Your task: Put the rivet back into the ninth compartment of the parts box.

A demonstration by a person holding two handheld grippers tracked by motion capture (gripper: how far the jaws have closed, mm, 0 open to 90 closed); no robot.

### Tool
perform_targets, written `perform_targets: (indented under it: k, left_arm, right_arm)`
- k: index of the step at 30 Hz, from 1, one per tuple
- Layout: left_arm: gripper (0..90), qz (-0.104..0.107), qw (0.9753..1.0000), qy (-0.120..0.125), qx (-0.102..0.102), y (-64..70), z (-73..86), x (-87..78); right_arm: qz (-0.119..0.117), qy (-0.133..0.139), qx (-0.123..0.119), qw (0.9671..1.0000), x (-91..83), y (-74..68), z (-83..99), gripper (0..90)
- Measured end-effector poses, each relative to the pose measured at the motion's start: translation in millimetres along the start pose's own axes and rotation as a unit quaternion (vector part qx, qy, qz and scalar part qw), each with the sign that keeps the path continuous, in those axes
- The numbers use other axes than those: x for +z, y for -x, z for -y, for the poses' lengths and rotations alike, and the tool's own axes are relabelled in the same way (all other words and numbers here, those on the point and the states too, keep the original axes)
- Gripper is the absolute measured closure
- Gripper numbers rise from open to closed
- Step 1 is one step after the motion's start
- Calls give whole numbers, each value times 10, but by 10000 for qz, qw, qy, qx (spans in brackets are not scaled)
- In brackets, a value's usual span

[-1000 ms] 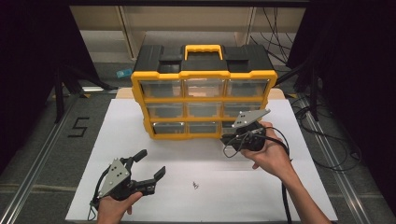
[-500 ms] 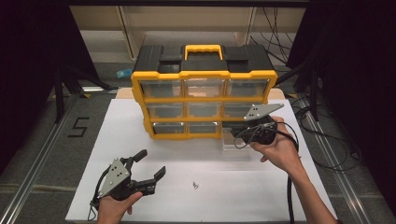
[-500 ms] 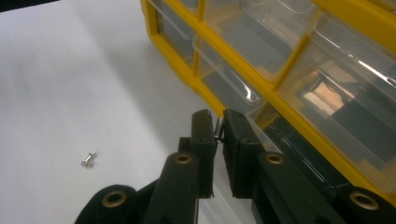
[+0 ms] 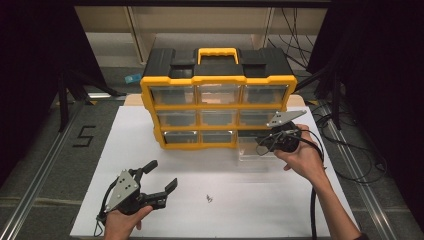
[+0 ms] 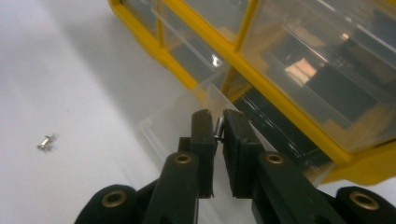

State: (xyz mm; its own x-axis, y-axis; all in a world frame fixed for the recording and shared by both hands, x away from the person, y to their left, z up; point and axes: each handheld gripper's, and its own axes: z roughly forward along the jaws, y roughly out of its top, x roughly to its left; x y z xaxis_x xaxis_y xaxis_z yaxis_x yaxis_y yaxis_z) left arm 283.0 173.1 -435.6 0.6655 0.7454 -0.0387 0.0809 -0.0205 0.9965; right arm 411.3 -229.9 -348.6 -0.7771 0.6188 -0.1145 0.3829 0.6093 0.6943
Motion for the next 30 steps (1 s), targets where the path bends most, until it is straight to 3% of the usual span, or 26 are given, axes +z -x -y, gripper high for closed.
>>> perform_targets:
  k: [3,6,10,21,24,25,26,30]
  left_arm:
    - [160,56,9999,79,136,-26,-4,12]
    - [160,-5,10000,2,26,-6,-5,-4]
    - [160,6,10000,12,36,-1,-8,-3]
    - [161,0,10000,0,-5,4,1,3]
    - [160,4,10000,5,4,5,-3,2]
    - [161,3,10000,9,28,1,-6,-2]
    - [160,-2,10000,11,25,-1,-7,-4]
    - [160,56,9999,89,53,-10,-2,14]
  right_arm:
    - [97,33,77,9999,32,41,46,833]
    - [132,-11,109,9999,37,61,62,833]
    - [188,-109,207,9996,52,80,93,832]
    - [163,-240,132,9995,112,130,142,830]
    - [184,-309,236,9991,162,130,171,825]
    - [133,-398,171,9990,163,146,176,812]
    - [195,-317,164,9992,192,145,189,782]
    - [319,-331,257,9986,172,117,166,622]
